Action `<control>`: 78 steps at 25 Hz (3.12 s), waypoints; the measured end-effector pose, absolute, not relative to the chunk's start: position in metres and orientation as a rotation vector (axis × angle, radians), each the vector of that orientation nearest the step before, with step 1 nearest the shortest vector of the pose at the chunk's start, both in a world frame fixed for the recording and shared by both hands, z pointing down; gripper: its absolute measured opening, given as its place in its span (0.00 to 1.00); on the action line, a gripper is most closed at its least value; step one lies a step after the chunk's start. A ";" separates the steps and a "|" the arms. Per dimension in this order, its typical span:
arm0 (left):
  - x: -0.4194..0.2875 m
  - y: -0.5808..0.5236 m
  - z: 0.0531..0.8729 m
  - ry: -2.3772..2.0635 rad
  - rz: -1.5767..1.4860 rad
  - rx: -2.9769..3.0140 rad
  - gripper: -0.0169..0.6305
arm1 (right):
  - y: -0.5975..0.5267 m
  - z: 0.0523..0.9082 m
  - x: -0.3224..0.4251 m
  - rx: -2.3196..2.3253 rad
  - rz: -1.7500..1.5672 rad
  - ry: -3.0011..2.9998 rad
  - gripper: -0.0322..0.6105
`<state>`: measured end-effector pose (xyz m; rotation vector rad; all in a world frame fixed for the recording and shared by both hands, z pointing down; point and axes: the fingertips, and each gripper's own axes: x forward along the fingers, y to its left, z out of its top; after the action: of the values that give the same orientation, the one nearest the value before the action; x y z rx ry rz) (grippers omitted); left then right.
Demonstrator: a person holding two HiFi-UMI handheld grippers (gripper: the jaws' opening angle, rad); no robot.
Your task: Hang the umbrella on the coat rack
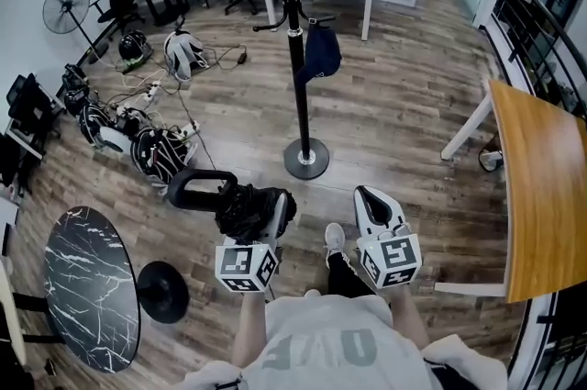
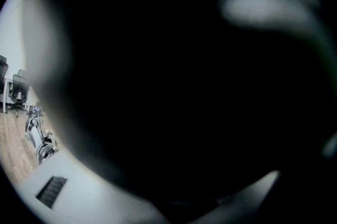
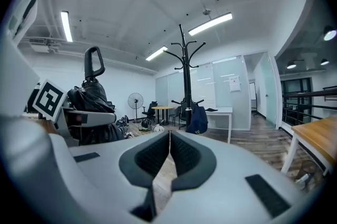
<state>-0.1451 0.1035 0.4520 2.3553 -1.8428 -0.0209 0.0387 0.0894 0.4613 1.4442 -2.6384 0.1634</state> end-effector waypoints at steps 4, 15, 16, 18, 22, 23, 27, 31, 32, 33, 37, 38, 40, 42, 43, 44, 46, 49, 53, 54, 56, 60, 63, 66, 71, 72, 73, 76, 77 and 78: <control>-0.143 0.043 0.439 -1.880 -0.046 2.388 0.49 | 0.028 0.450 0.037 1.424 0.119 -2.690 0.10; -0.139 -0.090 0.396 -2.009 -0.109 2.406 0.49 | -0.117 0.430 0.042 1.341 0.043 -2.772 0.10; -0.139 -0.096 0.397 -2.013 -0.113 2.393 0.49 | -0.124 0.431 0.041 1.326 0.041 -2.775 0.10; -0.139 -0.105 0.399 -2.011 -0.119 2.371 0.49 | -0.136 0.433 0.040 1.302 0.044 -2.778 0.10; -0.139 -0.124 0.402 -1.991 -0.114 2.348 0.49 | -0.163 0.435 0.035 1.283 0.074 -2.774 0.10; -0.139 -0.128 0.403 -1.988 -0.106 2.347 0.49 | -0.169 0.436 0.032 1.281 0.080 -2.773 0.10; -0.148 -0.148 0.402 -1.993 -0.099 2.340 0.49 | -0.186 0.434 0.022 1.269 0.073 -2.764 0.10; -0.155 -0.161 0.399 -1.978 -0.117 2.342 0.49 | -0.195 0.431 0.016 1.248 0.055 -2.751 0.10; -0.156 -0.164 0.399 -1.974 -0.117 2.343 0.49 | -0.198 0.431 0.016 1.251 0.053 -2.748 0.10; -0.157 -0.167 0.399 -1.971 -0.114 2.344 0.49 | -0.202 0.431 0.015 1.254 0.056 -2.747 0.10; -0.161 -0.178 0.400 -1.962 -0.093 2.347 0.49 | -0.213 0.431 0.009 1.252 0.066 -2.749 0.10; -0.161 -0.181 0.400 -1.958 -0.091 2.348 0.49 | -0.215 0.432 0.008 1.249 0.069 -2.749 0.10; -0.162 -0.187 0.398 -1.953 -0.091 2.352 0.49 | -0.220 0.434 0.004 1.244 0.073 -2.751 0.10; -0.162 -0.193 0.396 -1.940 -0.093 2.365 0.49 | -0.225 0.433 0.002 1.247 0.073 -2.754 0.10; -0.161 -0.195 0.394 -1.928 -0.092 2.373 0.49 | -0.227 0.432 0.001 1.252 0.073 -2.755 0.10; -0.160 -0.198 0.393 -1.913 -0.093 2.381 0.49 | -0.229 0.431 0.000 1.258 0.073 -2.756 0.10; -0.156 -0.203 0.388 -1.873 -0.100 2.398 0.49 | -0.233 0.429 0.000 1.270 0.073 -2.756 0.10; -0.146 -0.216 0.373 -1.795 -0.146 2.436 0.49 | -0.240 0.428 0.003 1.297 0.073 -2.749 0.10; -0.125 -0.240 0.343 -1.667 -0.176 2.534 0.49 | -0.248 0.426 0.009 1.348 0.079 -2.734 0.10; -0.119 -0.246 0.335 -1.635 -0.163 2.567 0.49 | -0.250 0.426 0.011 1.361 0.079 -2.729 0.10; -0.105 -0.258 0.320 -1.578 -0.129 2.631 0.49 | -0.253 0.425 0.015 1.388 0.079 -2.720 0.10; -0.082 -0.281 0.296 -1.467 -0.087 2.727 0.49 | -0.256 0.425 0.022 1.430 0.087 -2.704 0.10; -0.071 -0.295 0.280 -1.384 -0.079 2.777 0.49 | -0.258 0.425 0.027 1.463 0.095 -2.691 0.10; -0.063 -0.309 0.266 -1.297 -0.073 2.810 0.49 | -0.260 0.424 0.032 1.499 0.101 -2.680 0.10; -0.051 -0.331 0.253 -1.171 -0.077 2.830 0.49 | -0.260 0.424 0.040 1.551 0.109 -2.653 0.10; -0.049 -0.335 0.251 -1.157 -0.077 2.833 0.49 | -0.260 0.425 0.043 1.565 0.112 -2.646 0.10; -0.047 -0.338 0.250 -1.146 -0.076 2.837 0.49 | -0.260 0.425 0.046 1.579 0.116 -2.638 0.10; -0.043 -0.346 0.250 -1.116 -0.074 2.838 0.49 | -0.261 0.427 0.057 1.622 0.125 -2.614 0.10; -0.042 -0.349 0.251 -1.105 -0.077 2.833 0.49 | -0.261 0.428 0.060 1.634 0.127 -2.605 0.10; -0.041 -0.352 0.253 -1.095 -0.081 2.826 0.49 | -0.262 0.429 0.062 1.645 0.130 -2.597 0.10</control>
<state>-0.0415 -0.3521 0.2527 2.8258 -1.0953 -0.0807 0.0623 -0.2617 0.4291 1.6447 -2.5972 0.1298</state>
